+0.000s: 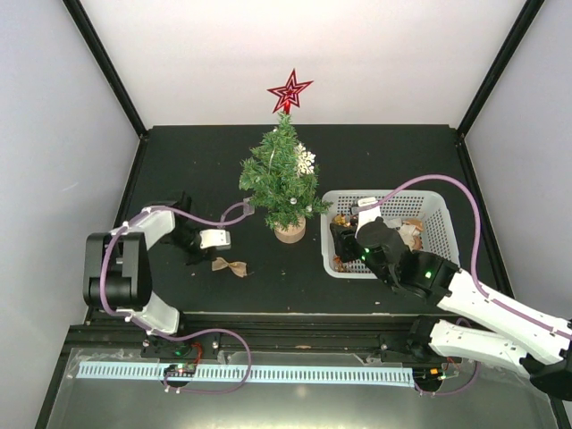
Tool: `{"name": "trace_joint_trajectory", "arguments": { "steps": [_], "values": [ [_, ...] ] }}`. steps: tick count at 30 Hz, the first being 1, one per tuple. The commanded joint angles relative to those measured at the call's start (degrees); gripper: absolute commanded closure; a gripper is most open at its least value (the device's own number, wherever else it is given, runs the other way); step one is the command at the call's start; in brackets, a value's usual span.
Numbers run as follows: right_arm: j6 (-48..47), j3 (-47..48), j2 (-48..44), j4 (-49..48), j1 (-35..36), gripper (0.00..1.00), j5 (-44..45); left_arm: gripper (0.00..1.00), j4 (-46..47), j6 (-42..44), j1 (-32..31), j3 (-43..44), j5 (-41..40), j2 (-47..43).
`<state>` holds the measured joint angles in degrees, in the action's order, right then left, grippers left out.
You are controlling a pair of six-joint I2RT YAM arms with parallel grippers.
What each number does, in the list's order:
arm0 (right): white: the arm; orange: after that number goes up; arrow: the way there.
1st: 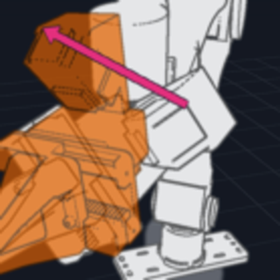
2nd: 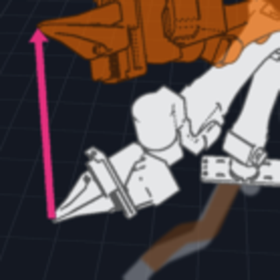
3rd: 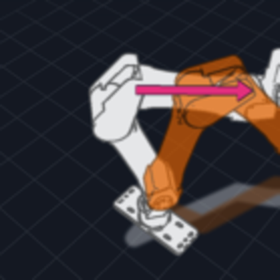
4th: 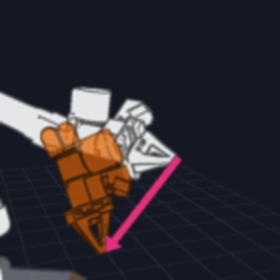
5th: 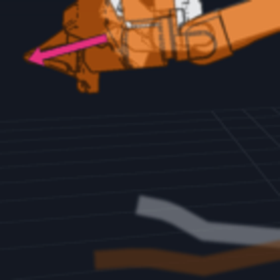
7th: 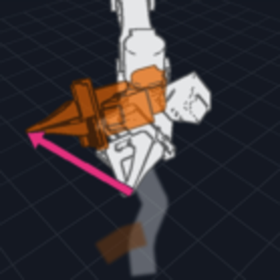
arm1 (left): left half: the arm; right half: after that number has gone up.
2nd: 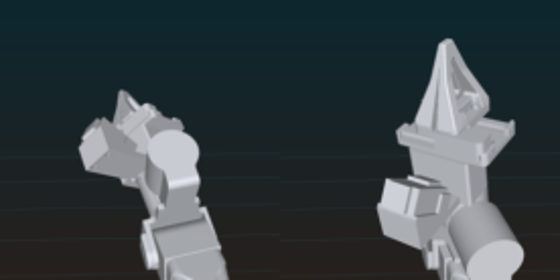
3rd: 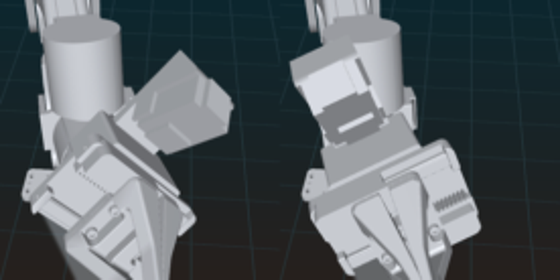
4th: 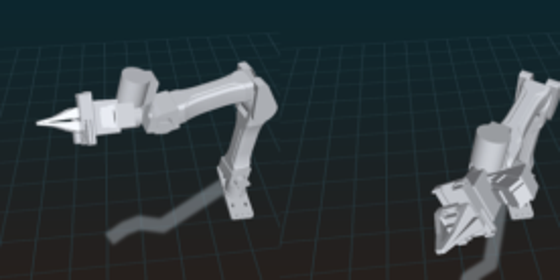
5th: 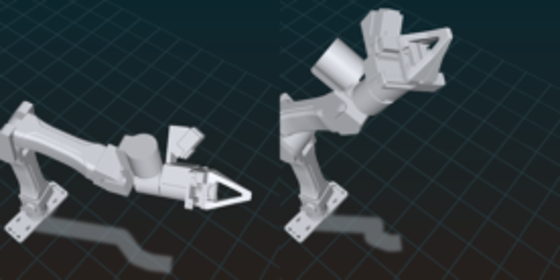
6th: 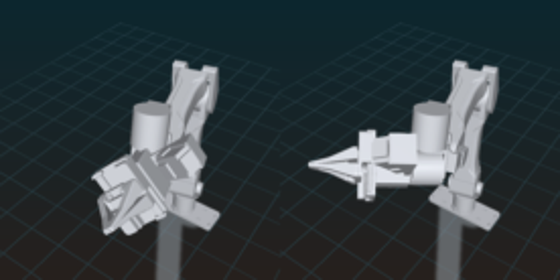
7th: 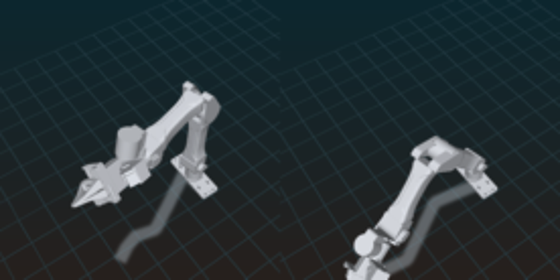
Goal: Decorate the small christmas tree
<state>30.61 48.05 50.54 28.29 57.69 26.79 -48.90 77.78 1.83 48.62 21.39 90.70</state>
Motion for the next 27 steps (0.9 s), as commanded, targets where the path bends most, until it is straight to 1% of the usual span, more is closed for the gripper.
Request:
{"name": "trace_joint_trajectory", "arguments": {
  "steps": [1, 7, 11, 14, 17, 19, 22, 24, 27],
  "values": [
    [0.9, -1.1, -1.6, -0.8, -0.4, 0.46, 0.3, 0.98, -4.3, 0.3, 1.1, 3.4, 6.6, -7.1],
    [0.9, -1.7, -2.3, -1.1, -0.5, 0.46, 0.3, 0.98, -9.2, 2.6, 1.1, 4.7, 8.5, -16.6],
    [0.9, -1.7, -2.2, -1.5, -0.5, 0.46, -0.1, 0.98, -13.1, 4.8, 1.2, 7.6, 11.2, -23.9],
    [0.6, -1.5, -1.8, -1.8, -0.5, 0.46, -0.2, 0.98, -11.9, 4.7, 1.2, 9.6, 15.0, -30.1],
    [0.5, -1.3, -1.4, -2.0, -0.5, 0.46, -0.3, 0.98, -9.2, 3.6, 0.9, 11.4, 20.5, -34.5],
    [0.5, -1.4, -1.1, -2.3, -0.5, 0.46, -0.5, 0.98, -6.8, -1.4, -0.9, 13.7, 21.0, -35.0],
    [0.5, -1.4, -0.3, -2.8, -0.6, 0.46, -0.6, 0.98, -5.7, -9.7, -4.6, 19.6, 20.3, -32.3],
    [0.6, -1.4, 0.1, -3.1, -0.6, 0.46, -0.7, 0.99, -4.2, -15.4, -7.7, 22.0, 18.6, -31.1],
    [0.7, -1.5, 0.5, -3.5, -0.6, 0.46, -1.0, 0.98, -1.8, -22.3, -13.3, 23.4, 14.8, -30.9]
  ]
}}
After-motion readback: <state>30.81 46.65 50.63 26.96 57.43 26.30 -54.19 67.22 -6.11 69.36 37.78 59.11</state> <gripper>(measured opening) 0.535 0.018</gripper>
